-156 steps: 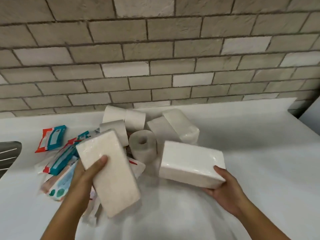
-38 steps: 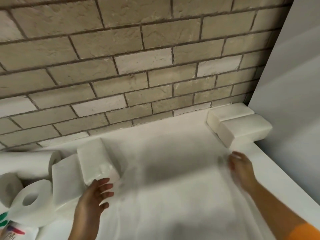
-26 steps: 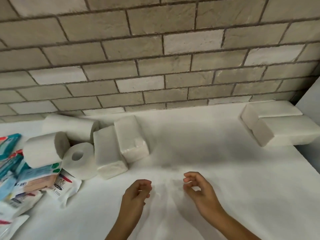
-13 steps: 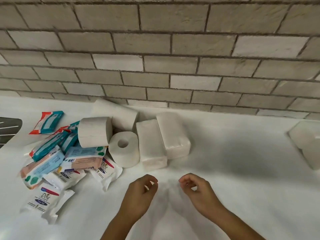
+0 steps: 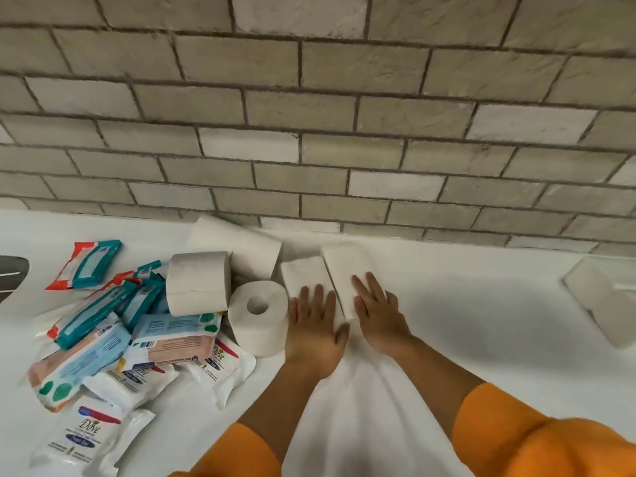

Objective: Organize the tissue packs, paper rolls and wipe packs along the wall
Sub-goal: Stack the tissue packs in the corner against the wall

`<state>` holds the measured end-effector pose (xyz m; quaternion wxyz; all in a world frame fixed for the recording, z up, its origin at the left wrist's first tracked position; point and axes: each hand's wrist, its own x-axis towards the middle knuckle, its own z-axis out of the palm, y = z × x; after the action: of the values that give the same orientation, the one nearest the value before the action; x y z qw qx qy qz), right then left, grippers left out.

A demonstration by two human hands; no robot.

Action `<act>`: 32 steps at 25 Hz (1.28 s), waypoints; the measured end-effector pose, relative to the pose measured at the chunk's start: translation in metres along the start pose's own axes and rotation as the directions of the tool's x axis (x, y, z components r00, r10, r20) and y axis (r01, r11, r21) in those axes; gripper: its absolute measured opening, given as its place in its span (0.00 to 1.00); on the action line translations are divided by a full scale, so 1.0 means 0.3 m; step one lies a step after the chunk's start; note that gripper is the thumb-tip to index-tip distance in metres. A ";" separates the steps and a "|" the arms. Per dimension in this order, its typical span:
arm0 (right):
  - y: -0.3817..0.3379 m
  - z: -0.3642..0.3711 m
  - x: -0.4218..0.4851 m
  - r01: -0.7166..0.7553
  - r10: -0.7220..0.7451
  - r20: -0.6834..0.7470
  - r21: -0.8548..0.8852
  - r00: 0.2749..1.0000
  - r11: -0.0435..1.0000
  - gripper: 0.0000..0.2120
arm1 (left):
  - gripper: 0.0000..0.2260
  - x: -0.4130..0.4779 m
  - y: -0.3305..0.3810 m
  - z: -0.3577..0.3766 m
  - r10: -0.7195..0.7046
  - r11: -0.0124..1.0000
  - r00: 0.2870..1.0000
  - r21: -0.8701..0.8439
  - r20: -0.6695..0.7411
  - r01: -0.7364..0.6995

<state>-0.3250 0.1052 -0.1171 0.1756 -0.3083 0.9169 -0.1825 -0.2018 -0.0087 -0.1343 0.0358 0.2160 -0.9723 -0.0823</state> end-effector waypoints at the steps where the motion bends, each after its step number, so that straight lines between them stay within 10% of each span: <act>1: 0.014 0.012 -0.029 -0.019 0.019 -0.019 0.006 1.000 1.000 0.24 | 0.33 -0.011 0.003 0.006 0.017 1.000 1.000 0.013 -0.023 -0.017; 13: 0.080 0.016 -0.523 -0.029 0.030 -0.126 0.008 0.992 1.000 0.21 | 0.22 -0.314 -0.016 -0.054 0.052 0.851 0.999 -0.523 -0.004 -0.046; 16: 0.077 0.015 -0.602 -0.063 0.090 -0.095 0.254 0.991 0.965 0.18 | 0.38 -0.360 -0.001 -0.083 -0.172 0.694 0.985 -0.710 -0.004 0.119; 19: 0.074 -0.010 -0.568 -0.142 0.271 -0.172 0.532 0.947 0.835 0.27 | 0.56 -0.357 -0.017 -0.102 -0.452 0.293 0.803 -0.785 0.389 0.545; 21: 0.098 -0.022 -0.515 -0.319 0.401 0.064 0.723 0.914 0.613 0.39 | 0.56 -0.353 -0.025 -0.123 -0.393 0.071 0.693 -0.731 0.605 0.679; 24: 0.128 -0.012 -0.479 -0.482 0.254 0.417 0.819 0.873 0.311 0.44 | 0.33 -0.333 -0.025 -0.150 -0.290 0.009 0.662 -0.689 0.691 0.724; 32: 0.165 -0.017 -0.570 -0.450 0.151 0.438 0.891 0.886 0.059 0.23 | 0.22 -0.419 0.034 -0.162 -0.142 -0.162 0.744 -0.757 0.652 0.633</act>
<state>-0.2240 0.2506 -0.0988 0.4709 0.0640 0.5839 -0.6582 -0.0873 0.0469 -0.0890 -0.0243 0.3976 -0.4876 -0.7769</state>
